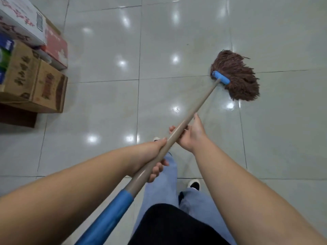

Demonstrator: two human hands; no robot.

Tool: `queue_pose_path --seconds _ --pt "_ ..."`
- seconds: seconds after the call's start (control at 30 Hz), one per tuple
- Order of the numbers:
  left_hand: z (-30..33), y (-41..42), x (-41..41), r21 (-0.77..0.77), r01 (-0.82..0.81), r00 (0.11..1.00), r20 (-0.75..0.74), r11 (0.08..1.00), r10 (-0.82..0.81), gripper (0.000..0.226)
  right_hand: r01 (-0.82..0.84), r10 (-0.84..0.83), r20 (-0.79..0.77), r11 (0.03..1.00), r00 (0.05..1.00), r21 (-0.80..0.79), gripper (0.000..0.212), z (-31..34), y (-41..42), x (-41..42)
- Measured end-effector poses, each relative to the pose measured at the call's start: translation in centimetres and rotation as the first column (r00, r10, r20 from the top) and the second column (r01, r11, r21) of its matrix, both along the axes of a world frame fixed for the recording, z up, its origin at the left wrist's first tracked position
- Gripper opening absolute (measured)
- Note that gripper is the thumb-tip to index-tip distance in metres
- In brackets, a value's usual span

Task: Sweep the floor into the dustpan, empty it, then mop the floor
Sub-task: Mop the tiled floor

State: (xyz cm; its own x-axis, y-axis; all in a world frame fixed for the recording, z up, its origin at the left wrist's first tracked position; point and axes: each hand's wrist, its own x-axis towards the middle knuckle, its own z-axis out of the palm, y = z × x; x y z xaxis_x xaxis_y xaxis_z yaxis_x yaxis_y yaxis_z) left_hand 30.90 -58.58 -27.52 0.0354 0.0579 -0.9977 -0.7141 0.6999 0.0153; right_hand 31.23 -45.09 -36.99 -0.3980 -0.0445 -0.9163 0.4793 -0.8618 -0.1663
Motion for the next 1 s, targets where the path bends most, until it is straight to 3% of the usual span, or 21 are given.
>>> queue_pose_path --seconds 0.2,0.3,0.43,0.53,0.63,0.73,0.8,0.9,1.0 --pt "2.8 4.1 6.2 0.202 -0.336 0.93 -0.082 0.92 0.358 0.054 -0.1 0.11 -0.086 0.989 0.99 0.109 0.067 5.7 2.6 7.8" --pt "4.7 5.5 9.5 0.263 -0.375 0.896 -0.144 0.889 0.42 0.053 -0.06 0.075 -0.092 0.986 0.993 0.154 0.068 7.7 2.9 10.0" --pt "7.0 5.9 14.4 0.333 -0.215 0.926 -0.229 0.918 0.3 0.038 0.068 -0.043 -0.124 0.975 0.991 0.209 0.07 9.7 3.3 13.2" --pt "8.2 5.5 18.1 0.312 0.019 0.926 -0.363 0.95 0.101 0.038 0.11 -0.086 -0.093 0.949 0.992 0.295 0.068 11.0 3.2 15.9" --pt "9.0 4.5 21.2 0.27 0.239 0.87 -0.486 0.933 -0.082 0.045 0.005 -0.017 0.035 0.943 0.999 0.332 0.065 12.0 2.7 18.6" --pt "8.8 3.0 23.6 0.23 0.44 0.756 -0.616 0.868 -0.22 0.056 -0.122 0.074 0.129 0.904 0.989 0.41 0.063 12.4 1.7 20.9" --pt "8.5 1.8 24.8 0.224 0.477 0.737 -0.629 0.85 -0.248 0.06 -0.197 0.129 0.172 0.858 0.977 0.474 0.061 12.4 1.4 22.6" --pt "7.9 0.9 26.2 0.242 0.402 0.81 -0.543 0.883 -0.22 0.061 -0.285 0.186 0.253 0.851 0.949 0.441 0.063 13.0 1.4 26.8" --pt "6.5 0.9 27.7 0.258 0.353 0.864 -0.459 0.9 -0.207 0.06 -0.422 0.278 0.345 0.775 0.896 0.471 0.06 13.7 1.5 32.4"
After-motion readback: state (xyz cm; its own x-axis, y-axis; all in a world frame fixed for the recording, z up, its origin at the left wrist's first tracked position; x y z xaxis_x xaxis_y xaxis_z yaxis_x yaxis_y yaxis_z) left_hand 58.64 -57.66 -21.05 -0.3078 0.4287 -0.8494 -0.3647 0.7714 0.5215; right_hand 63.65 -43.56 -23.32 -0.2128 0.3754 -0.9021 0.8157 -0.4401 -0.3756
